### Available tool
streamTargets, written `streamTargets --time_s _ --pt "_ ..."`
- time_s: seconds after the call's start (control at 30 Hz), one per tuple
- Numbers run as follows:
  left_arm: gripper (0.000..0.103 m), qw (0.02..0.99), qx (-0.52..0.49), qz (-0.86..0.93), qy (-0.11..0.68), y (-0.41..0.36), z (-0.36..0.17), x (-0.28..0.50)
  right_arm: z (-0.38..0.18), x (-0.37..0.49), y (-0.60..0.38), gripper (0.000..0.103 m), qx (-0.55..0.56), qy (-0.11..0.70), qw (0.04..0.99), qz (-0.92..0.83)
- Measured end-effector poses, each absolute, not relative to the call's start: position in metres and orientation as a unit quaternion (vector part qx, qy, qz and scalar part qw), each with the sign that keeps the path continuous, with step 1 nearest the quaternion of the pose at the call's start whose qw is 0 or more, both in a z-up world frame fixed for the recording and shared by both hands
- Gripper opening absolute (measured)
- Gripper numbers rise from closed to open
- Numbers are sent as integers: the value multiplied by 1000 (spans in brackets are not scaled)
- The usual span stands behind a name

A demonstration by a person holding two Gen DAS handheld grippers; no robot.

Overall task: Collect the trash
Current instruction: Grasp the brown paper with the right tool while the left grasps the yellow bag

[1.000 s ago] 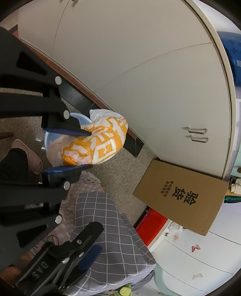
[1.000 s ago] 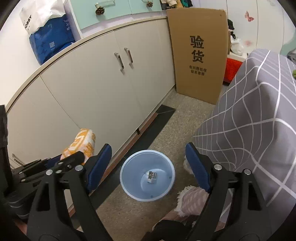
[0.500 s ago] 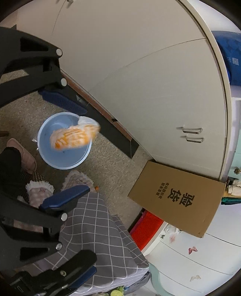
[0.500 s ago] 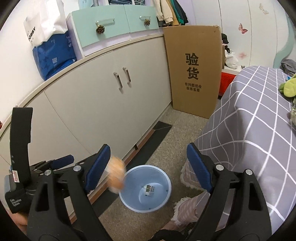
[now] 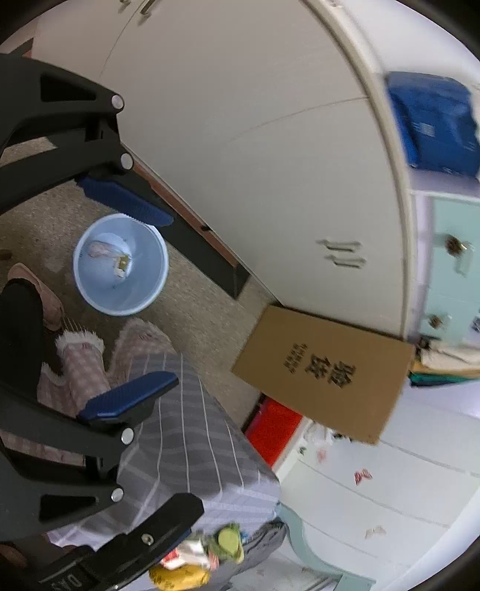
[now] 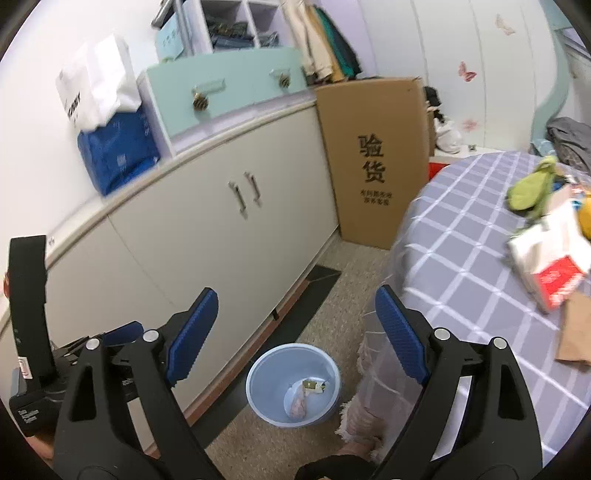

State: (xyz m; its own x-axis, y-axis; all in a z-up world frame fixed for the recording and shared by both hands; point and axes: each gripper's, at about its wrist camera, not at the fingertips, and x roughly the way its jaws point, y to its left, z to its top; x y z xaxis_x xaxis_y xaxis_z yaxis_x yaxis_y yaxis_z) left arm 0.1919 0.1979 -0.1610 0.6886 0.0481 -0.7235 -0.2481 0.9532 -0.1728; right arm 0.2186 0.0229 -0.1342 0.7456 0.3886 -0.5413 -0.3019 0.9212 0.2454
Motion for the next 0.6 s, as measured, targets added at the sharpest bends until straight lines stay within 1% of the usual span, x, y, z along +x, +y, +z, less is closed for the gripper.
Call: streamTargets --time_s 0.2,0.37,0.5,0.6 --pt "83 929 -82 23 359 133 -129 183 -114 193 -37 86 86 285 945 133" --pt "83 932 -54 -19 357 79 -123 182 -107 174 -107 89 89 286 952 66" --pt "83 927 -35 -50 370 37 -124 189 -116 176 -160 89 88 319 943 16" --pt "83 923 -17 -68 378 10 -127 192 -131 186 -190 89 93 366 926 -6"
